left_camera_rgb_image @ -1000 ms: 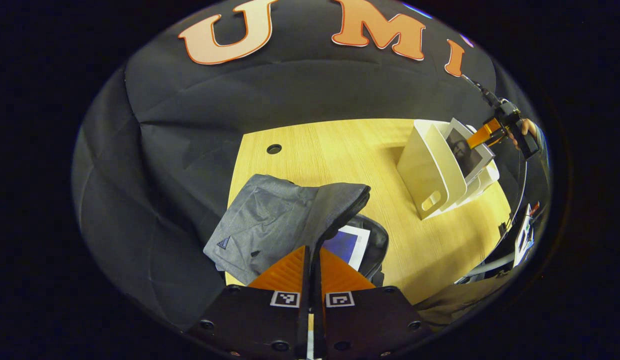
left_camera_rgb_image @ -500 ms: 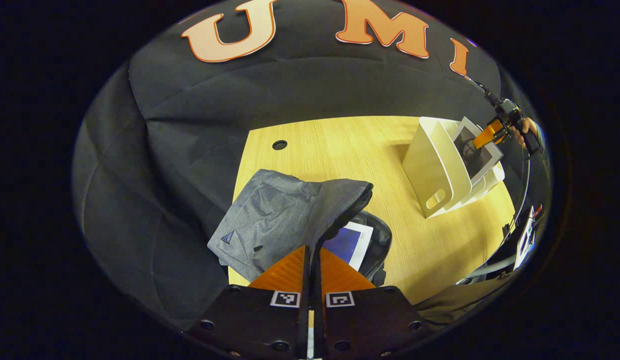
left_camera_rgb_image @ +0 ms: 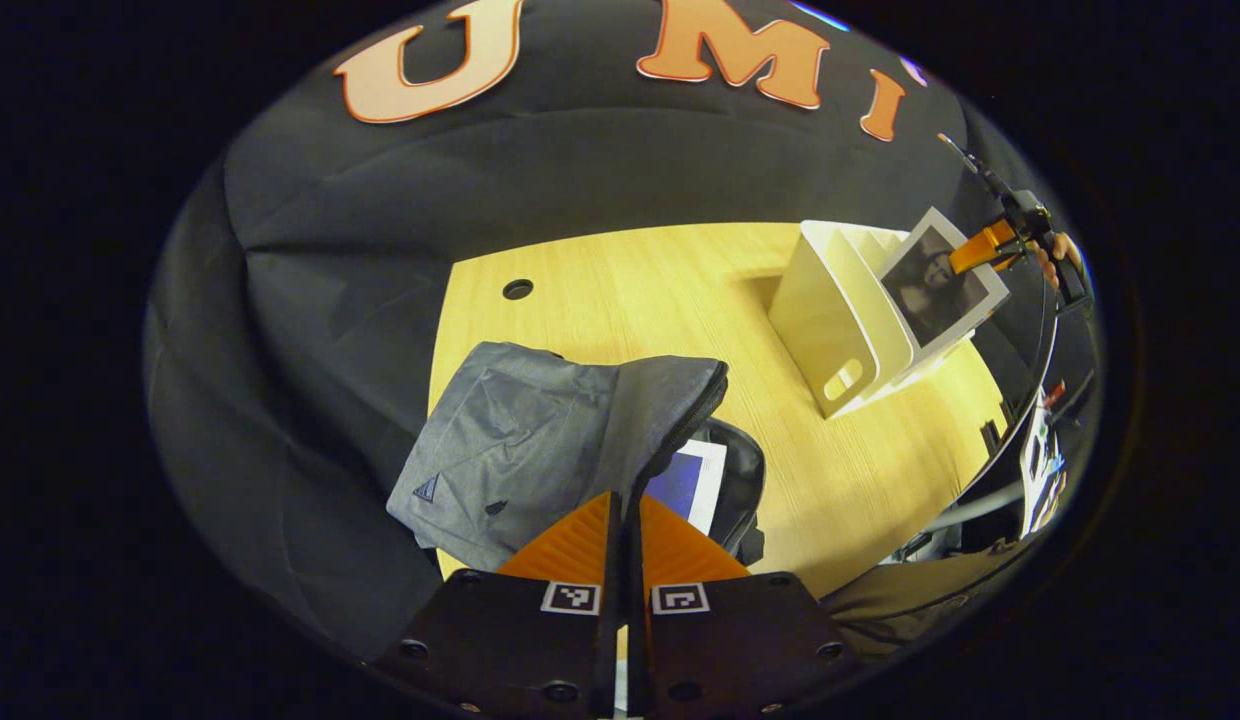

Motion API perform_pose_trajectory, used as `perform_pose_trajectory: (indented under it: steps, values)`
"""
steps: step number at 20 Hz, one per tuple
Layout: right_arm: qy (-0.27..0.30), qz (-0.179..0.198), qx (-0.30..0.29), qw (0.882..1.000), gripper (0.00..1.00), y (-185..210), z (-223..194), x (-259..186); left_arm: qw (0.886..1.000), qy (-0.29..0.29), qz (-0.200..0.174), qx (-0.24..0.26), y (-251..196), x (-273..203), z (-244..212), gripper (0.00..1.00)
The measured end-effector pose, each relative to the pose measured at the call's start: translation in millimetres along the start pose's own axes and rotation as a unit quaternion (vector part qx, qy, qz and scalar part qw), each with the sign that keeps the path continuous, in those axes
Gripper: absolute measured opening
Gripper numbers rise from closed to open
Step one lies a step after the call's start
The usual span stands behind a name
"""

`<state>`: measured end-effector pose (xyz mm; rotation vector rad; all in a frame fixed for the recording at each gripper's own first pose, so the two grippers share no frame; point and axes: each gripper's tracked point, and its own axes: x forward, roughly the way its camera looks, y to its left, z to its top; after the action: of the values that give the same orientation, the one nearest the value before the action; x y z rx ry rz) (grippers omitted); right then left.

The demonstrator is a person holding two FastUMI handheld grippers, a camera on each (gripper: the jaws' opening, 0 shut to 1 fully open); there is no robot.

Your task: Open the schoolbag, grab two books from the bookshelf and put them into the schoolbag.

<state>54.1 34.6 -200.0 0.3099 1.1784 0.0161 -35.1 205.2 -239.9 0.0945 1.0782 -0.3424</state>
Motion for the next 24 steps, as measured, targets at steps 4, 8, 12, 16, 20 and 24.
perform_pose_trajectory:
  steps: [4, 8, 12, 16, 20, 24]
  values:
    - [-0.005, -0.012, 0.032, 0.999, 0.33, -3, -33, -22, 0.999, -0.005, -0.025, 0.035, 7, 1, 6, 0.05]
    - [-0.011, -0.021, 0.056, 0.998, 0.33, 0, -62, -37, 0.997, -0.006, -0.051, 0.053, 6, 4, 5, 0.05]
    - [-0.010, -0.022, 0.080, 0.997, 0.33, 10, -96, -47, 0.995, -0.007, -0.075, 0.070, 5, 5, 4, 0.05]
    - [-0.015, -0.031, 0.100, 0.994, 0.33, 16, -128, -57, 0.991, -0.008, -0.095, 0.090, 5, 5, 3, 0.05]
    - [-0.024, -0.022, 0.132, 0.991, 0.33, 35, -158, -68, 0.990, -0.012, -0.099, 0.101, 15, 6, 5, 0.05]
    - [-0.041, -0.008, 0.161, 0.986, 0.33, 58, -187, -78, 0.987, -0.019, -0.109, 0.114, 24, 2, 5, 0.09]
